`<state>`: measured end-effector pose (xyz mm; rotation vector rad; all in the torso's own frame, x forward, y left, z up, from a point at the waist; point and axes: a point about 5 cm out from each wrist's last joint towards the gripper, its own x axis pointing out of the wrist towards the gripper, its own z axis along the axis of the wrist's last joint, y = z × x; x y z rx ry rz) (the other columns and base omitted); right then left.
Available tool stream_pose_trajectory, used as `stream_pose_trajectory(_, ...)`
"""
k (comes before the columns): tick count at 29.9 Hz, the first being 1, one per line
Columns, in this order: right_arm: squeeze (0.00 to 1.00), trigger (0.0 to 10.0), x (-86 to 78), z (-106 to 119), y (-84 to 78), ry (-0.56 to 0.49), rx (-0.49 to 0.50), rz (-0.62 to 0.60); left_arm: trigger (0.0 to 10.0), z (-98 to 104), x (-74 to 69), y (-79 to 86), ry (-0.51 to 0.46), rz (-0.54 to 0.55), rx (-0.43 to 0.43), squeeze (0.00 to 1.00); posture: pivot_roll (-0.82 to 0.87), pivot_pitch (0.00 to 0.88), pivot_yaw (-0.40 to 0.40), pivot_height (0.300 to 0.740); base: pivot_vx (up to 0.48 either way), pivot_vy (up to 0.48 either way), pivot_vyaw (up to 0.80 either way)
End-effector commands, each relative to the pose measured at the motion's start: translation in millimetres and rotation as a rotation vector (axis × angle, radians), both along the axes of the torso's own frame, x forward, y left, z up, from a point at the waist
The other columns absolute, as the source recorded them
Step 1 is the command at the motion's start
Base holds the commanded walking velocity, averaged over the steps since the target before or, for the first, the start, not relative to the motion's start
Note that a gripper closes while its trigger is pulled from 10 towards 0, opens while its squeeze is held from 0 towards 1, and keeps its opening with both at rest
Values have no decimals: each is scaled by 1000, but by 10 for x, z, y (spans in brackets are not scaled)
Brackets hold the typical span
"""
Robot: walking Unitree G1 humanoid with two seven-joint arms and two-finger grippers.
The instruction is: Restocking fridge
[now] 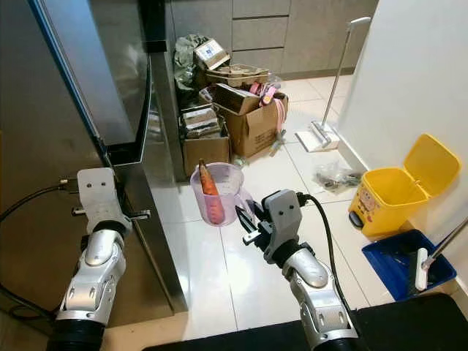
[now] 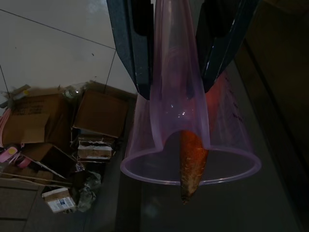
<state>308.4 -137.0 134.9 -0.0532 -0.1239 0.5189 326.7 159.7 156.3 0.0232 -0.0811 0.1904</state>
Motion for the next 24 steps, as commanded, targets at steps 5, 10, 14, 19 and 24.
stream_pose_trajectory(5,0,10000,-2,45,-3,-14,5,-5,10000,0,16,8,-4,-11,14,1000,-69,107,11,740,0,0,0)
stream_pose_trajectory(10,0,10000,2,47,-5,-15,4,-5,10000,13,16,12,-15,-15,12,1000,-68,106,10,740,0,0,0)
stream_pose_trajectory(14,0,10000,2,50,-8,-16,4,-6,10000,7,18,26,-4,2,22,0,-68,107,8,740,0,0,0)
stream_pose_trajectory(19,0,10000,5,60,-7,-21,-3,-8,10000,-8,18,43,5,12,24,0,-67,110,8,740,0,0,0)
stream_pose_trajectory(24,0,10000,-22,56,44,-19,-12,26,10000,-60,2,-113,40,-130,-15,0,-67,110,8,740,0,0,0)
